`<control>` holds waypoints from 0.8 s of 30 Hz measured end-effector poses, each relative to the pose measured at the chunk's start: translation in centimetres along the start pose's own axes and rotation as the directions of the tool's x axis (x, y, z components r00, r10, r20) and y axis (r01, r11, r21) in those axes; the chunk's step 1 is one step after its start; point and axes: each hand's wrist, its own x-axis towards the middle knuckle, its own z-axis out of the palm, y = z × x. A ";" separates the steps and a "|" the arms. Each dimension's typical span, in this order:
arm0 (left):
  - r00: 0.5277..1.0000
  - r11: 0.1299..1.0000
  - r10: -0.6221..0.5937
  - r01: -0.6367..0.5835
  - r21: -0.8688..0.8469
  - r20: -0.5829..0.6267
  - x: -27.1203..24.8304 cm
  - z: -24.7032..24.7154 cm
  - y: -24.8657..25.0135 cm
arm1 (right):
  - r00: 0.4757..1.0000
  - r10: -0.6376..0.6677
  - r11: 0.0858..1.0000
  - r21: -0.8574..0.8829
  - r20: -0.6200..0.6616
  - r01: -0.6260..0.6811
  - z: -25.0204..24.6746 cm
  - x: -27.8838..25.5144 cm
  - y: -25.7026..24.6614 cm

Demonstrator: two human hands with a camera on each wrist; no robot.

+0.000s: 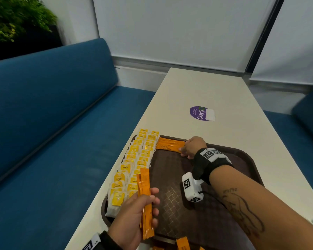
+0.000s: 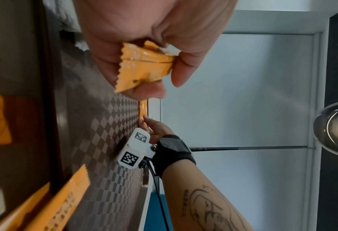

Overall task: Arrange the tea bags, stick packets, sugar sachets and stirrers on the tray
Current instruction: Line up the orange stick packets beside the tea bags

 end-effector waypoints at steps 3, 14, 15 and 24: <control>1.000 1.000 0.004 -0.004 -0.016 0.009 -0.4 0.3 0.1 | 0.991 -0.085 0.976 0.190 -0.101 0.103 -0.1 -0.4 1.1; 0.995 0.997 0.077 -0.076 -0.014 0.057 -2.0 0.8 0.9 | 0.848 -0.488 0.842 0.369 0.206 0.394 -0.7 -14.2 1.6; 0.994 0.995 0.097 -0.096 -0.016 0.052 -2.2 1.0 0.9 | 0.822 -0.507 0.844 0.345 0.259 0.412 -0.5 -15.8 2.0; 0.993 0.994 0.109 -0.107 -0.029 0.049 -3.5 1.6 0.3 | 0.848 -0.525 0.817 0.319 0.068 0.480 3.5 -22.5 4.8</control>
